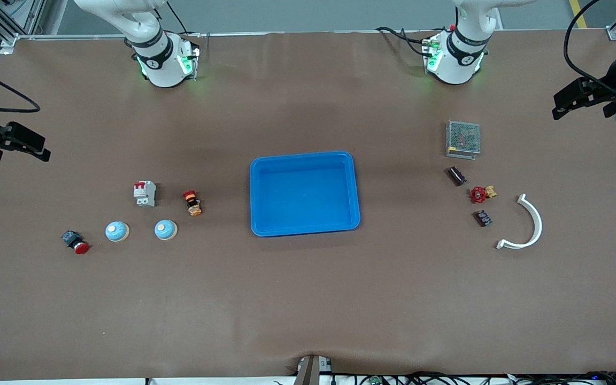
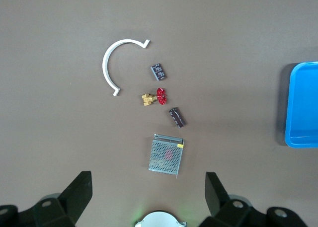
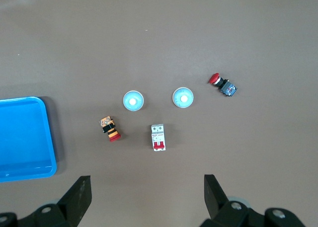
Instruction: Place electrolytic capacitor and blue bell in tray
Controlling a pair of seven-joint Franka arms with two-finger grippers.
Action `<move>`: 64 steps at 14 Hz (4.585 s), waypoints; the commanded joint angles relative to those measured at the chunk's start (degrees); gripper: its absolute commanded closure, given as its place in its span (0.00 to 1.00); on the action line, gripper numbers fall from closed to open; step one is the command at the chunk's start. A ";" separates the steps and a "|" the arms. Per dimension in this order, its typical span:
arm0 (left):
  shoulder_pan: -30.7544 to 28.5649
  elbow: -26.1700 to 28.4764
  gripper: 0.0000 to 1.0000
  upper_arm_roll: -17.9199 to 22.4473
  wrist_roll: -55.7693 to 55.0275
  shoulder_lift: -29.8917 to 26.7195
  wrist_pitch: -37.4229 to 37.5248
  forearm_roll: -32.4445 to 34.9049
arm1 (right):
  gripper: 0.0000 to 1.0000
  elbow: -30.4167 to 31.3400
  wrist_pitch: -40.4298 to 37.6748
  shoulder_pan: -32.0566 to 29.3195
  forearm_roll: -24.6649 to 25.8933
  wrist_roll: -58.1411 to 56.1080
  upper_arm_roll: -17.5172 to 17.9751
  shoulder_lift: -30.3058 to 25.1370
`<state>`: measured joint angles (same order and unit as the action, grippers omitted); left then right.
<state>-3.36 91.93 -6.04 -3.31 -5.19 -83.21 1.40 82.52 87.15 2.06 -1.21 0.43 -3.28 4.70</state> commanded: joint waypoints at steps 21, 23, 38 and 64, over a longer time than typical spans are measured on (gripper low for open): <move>-1.22 1.92 0.00 -0.47 0.15 4.05 -0.98 1.24 | 0.00 10.00 5.11 -1.18 -0.46 -1.39 0.55 -1.70; -1.65 5.35 0.00 -0.47 -0.03 3.78 -4.22 1.24 | 0.00 17.20 10.91 -1.01 -0.81 -0.18 0.55 -2.85; -6.48 33.13 0.00 -0.90 -7.23 5.79 -40.78 1.15 | 0.00 35.68 44.22 2.95 -3.36 5.55 0.81 6.98; -4.20 32.18 0.32 -0.99 -25.17 29.01 -65.59 0.89 | 0.00 28.93 60.69 7.25 -2.31 10.47 0.46 29.05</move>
<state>-7.56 125.08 -7.08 -27.43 23.32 -148.21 1.51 112.93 148.01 9.68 -3.79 10.22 -2.95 32.36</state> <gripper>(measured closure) 0.304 0.000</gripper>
